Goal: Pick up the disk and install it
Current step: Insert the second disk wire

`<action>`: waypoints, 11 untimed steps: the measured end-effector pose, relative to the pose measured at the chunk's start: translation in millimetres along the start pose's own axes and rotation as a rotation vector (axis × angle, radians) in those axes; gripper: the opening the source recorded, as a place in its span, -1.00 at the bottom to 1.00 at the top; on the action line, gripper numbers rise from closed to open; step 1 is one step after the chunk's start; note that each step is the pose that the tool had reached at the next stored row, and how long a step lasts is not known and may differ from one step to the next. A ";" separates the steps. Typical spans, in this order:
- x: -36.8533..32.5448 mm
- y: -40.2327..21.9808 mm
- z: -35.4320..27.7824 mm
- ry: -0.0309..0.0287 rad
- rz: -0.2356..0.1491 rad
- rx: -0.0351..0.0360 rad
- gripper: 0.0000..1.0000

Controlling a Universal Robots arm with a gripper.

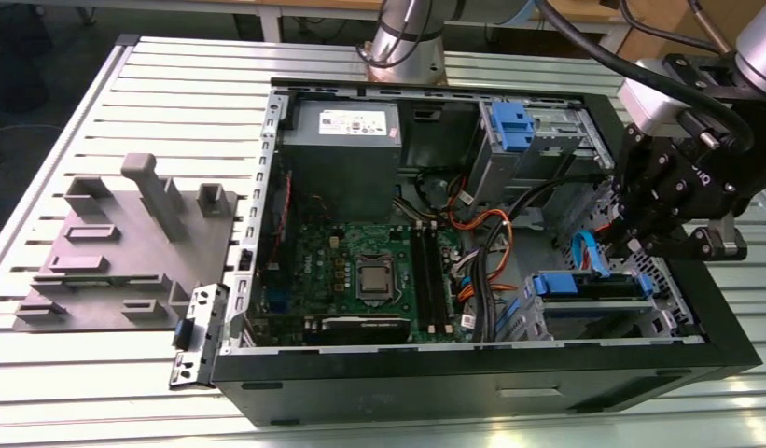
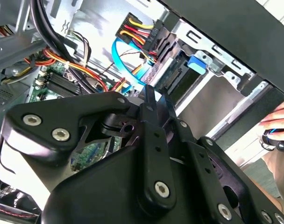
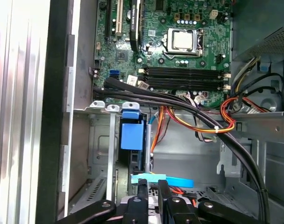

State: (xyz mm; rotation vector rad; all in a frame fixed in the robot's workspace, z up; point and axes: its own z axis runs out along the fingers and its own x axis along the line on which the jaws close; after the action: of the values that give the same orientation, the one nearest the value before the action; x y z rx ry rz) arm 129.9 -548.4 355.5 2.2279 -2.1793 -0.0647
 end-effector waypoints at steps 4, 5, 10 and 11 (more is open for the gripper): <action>-4.7 -0.9 0.4 -0.0001 0.000 0.0000 -0.53; -5.7 -1.2 0.4 0.0000 0.000 0.0000 -0.53; -11.5 -4.6 0.9 -0.0001 0.000 0.0000 -0.53; -11.5 -6.4 1.2 -0.0002 0.000 -0.0001 -0.53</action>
State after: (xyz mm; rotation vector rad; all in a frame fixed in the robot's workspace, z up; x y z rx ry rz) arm 135.9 -536.7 354.2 2.2281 -2.1793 -0.0651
